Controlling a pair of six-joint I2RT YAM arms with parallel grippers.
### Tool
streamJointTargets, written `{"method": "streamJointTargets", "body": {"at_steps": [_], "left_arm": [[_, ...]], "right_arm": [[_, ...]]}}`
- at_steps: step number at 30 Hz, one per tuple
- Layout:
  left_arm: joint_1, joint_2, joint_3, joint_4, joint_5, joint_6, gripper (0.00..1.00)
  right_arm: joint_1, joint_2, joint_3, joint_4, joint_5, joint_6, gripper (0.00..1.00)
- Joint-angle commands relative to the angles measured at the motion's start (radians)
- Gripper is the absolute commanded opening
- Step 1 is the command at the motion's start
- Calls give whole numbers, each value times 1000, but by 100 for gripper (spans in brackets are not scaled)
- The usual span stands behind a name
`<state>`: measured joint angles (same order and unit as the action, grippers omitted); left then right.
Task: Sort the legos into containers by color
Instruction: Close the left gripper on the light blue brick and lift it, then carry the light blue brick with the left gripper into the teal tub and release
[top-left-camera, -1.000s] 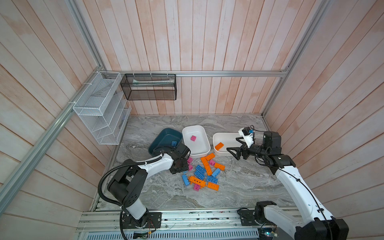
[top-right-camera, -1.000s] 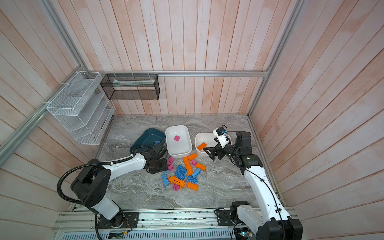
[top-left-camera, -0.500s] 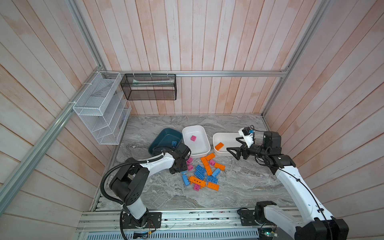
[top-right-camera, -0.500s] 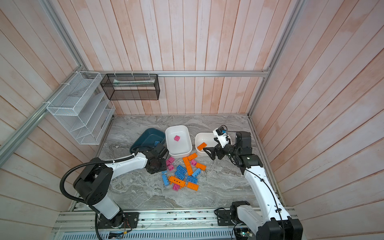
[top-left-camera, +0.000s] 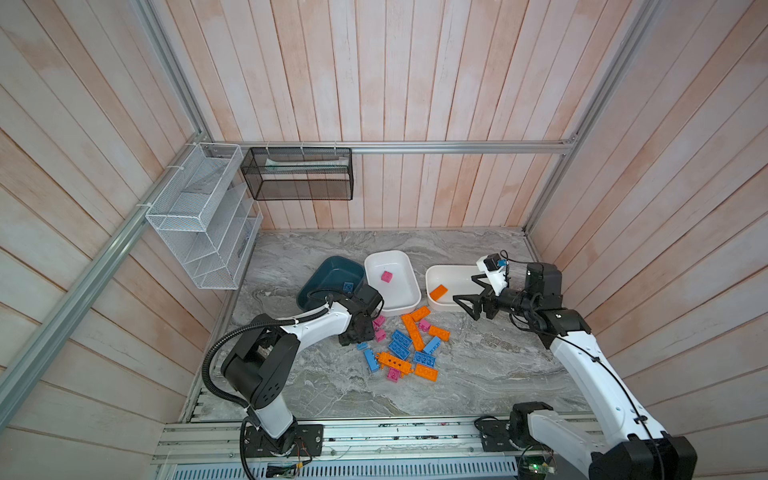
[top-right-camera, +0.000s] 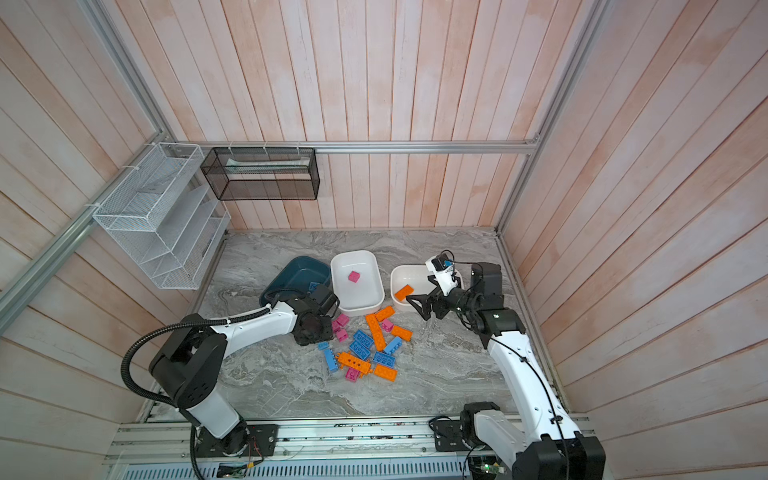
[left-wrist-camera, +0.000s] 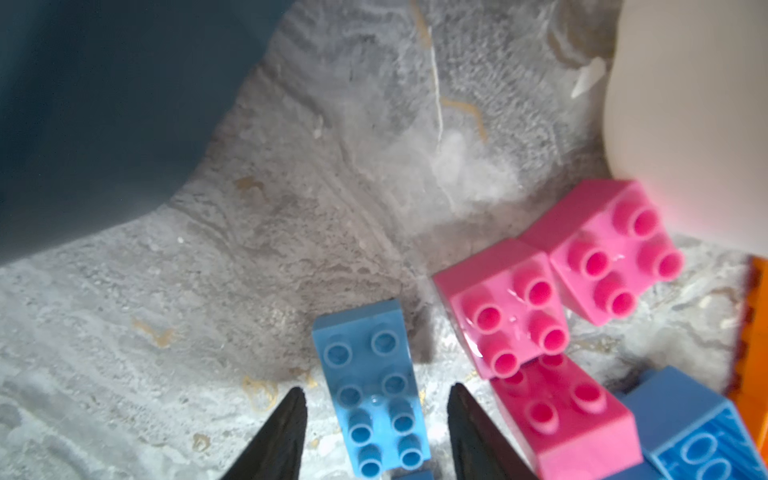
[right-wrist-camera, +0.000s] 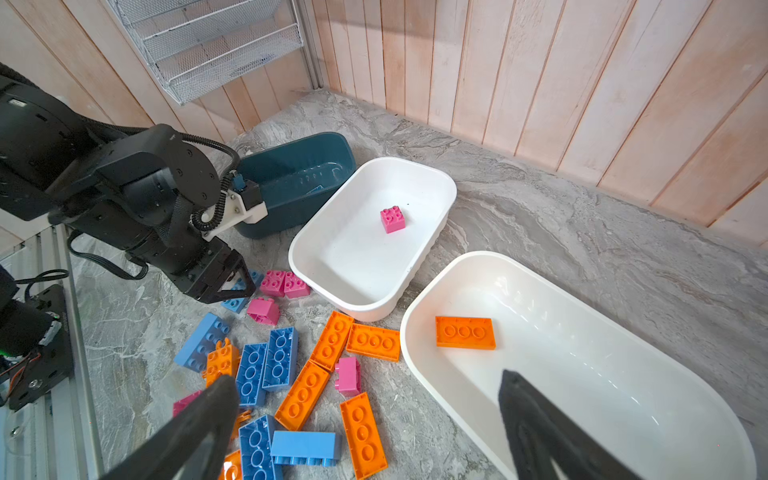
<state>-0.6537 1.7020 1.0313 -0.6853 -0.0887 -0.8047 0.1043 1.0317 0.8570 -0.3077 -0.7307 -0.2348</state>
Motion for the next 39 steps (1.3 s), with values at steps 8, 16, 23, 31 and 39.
{"method": "streamJointTargets", "body": {"at_steps": [8, 16, 23, 31, 39], "left_arm": [[-29, 33, 11, -56, -89, -32, 51], [-36, 58, 4, -68, -100, -15, 38], [-35, -12, 79, -134, -78, 34, 29], [35, -114, 322, -312, 2, 227, 30], [268, -22, 476, -260, 20, 559, 32]], "right_arm": [[5, 1, -16, 7, -9, 0, 98], [3, -2, -23, 12, -15, 2, 98], [2, -5, -17, 18, -22, 14, 98], [61, 26, 8, 67, -138, 97, 98], [171, 50, -13, 158, -128, 158, 98]]}}
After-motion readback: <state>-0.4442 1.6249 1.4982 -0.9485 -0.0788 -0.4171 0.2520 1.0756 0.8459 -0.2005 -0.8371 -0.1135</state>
